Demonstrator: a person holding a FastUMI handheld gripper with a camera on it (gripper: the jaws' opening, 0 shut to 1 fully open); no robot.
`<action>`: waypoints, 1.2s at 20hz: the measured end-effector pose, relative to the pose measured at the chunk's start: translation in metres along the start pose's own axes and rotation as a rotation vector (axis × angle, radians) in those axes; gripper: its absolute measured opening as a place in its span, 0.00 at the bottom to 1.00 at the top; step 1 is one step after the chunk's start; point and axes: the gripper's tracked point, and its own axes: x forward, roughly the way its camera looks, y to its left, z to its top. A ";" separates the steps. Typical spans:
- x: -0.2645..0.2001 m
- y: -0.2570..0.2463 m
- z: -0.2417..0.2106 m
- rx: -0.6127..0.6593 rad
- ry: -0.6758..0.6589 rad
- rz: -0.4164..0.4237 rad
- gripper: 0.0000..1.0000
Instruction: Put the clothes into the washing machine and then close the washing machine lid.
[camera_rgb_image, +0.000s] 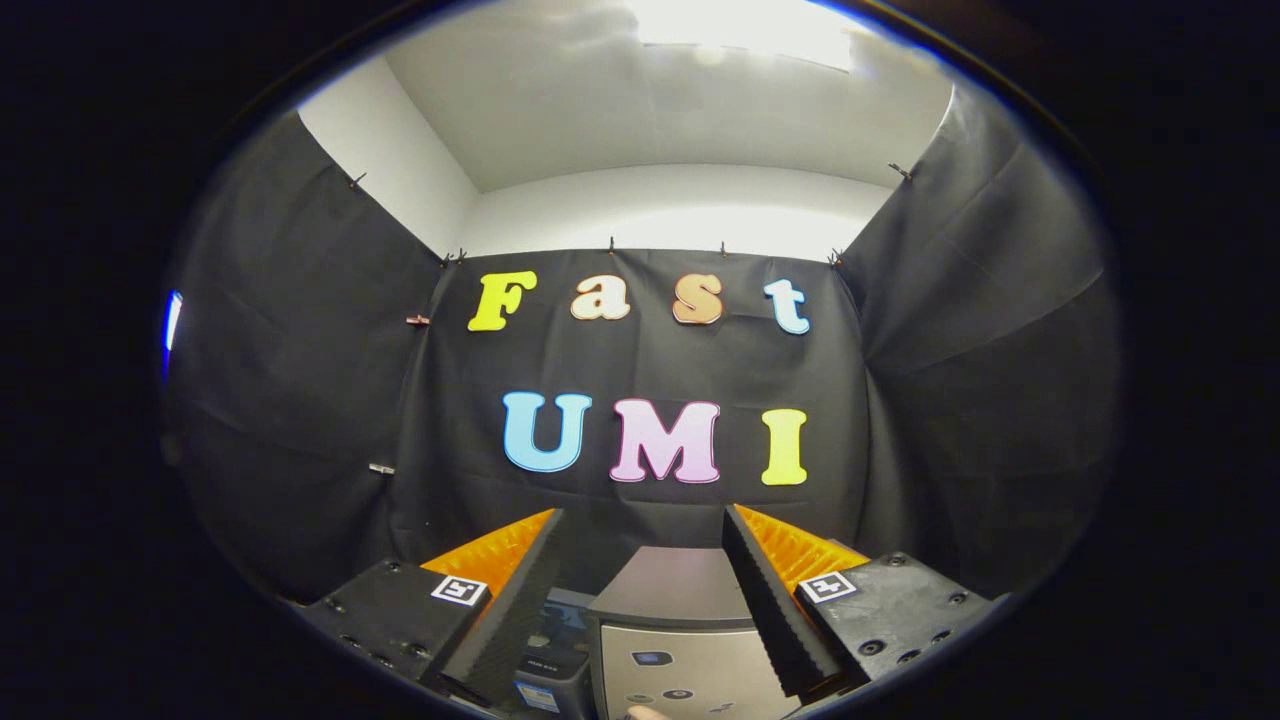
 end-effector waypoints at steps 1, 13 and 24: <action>0.001 -0.001 -0.001 0.002 0.004 -0.002 0.97; 0.011 -0.013 -0.012 0.021 0.033 -0.017 0.97; 0.014 -0.025 -0.017 0.029 0.049 -0.034 0.97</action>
